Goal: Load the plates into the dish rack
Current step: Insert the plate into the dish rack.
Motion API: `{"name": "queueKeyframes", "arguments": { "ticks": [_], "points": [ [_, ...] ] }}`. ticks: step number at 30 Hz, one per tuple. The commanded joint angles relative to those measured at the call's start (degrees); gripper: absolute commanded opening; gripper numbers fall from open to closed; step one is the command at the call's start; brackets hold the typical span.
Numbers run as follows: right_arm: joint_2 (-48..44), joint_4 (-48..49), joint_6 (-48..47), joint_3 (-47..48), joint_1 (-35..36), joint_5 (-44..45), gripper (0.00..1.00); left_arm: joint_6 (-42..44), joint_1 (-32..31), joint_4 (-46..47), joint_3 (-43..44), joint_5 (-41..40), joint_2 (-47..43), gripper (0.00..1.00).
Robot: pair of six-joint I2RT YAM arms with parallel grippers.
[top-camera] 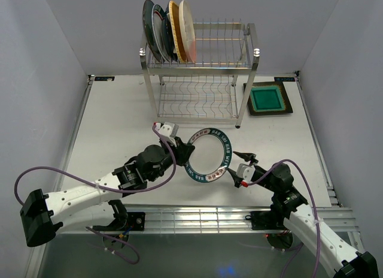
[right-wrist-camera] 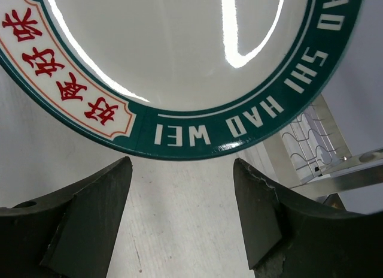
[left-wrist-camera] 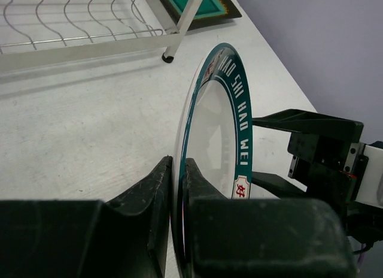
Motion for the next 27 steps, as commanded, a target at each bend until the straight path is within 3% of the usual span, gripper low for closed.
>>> {"name": "queueKeyframes", "arguments": {
  "ticks": [1,14,19,25,27],
  "points": [
    [0.23,2.97,0.62,2.00,-0.12,0.62,0.74,1.64,-1.82,0.79,8.05,0.15,0.78,0.00],
    [-0.56,3.67,0.18,1.30,-0.20,0.44,0.72,13.85,-2.00,0.70,25.72,-3.54,1.22,0.00],
    [-0.38,3.32,0.09,1.38,-0.20,0.26,0.71,17.10,-2.08,2.20,32.39,-4.06,5.77,0.00],
    [0.14,3.85,0.00,1.21,-0.20,0.61,0.71,24.83,-2.00,8.26,41.44,-13.55,12.37,0.00],
    [0.32,3.85,0.00,1.30,-0.12,0.88,0.71,26.33,-2.00,9.40,44.95,-13.39,14.84,0.00]
  ]
}}
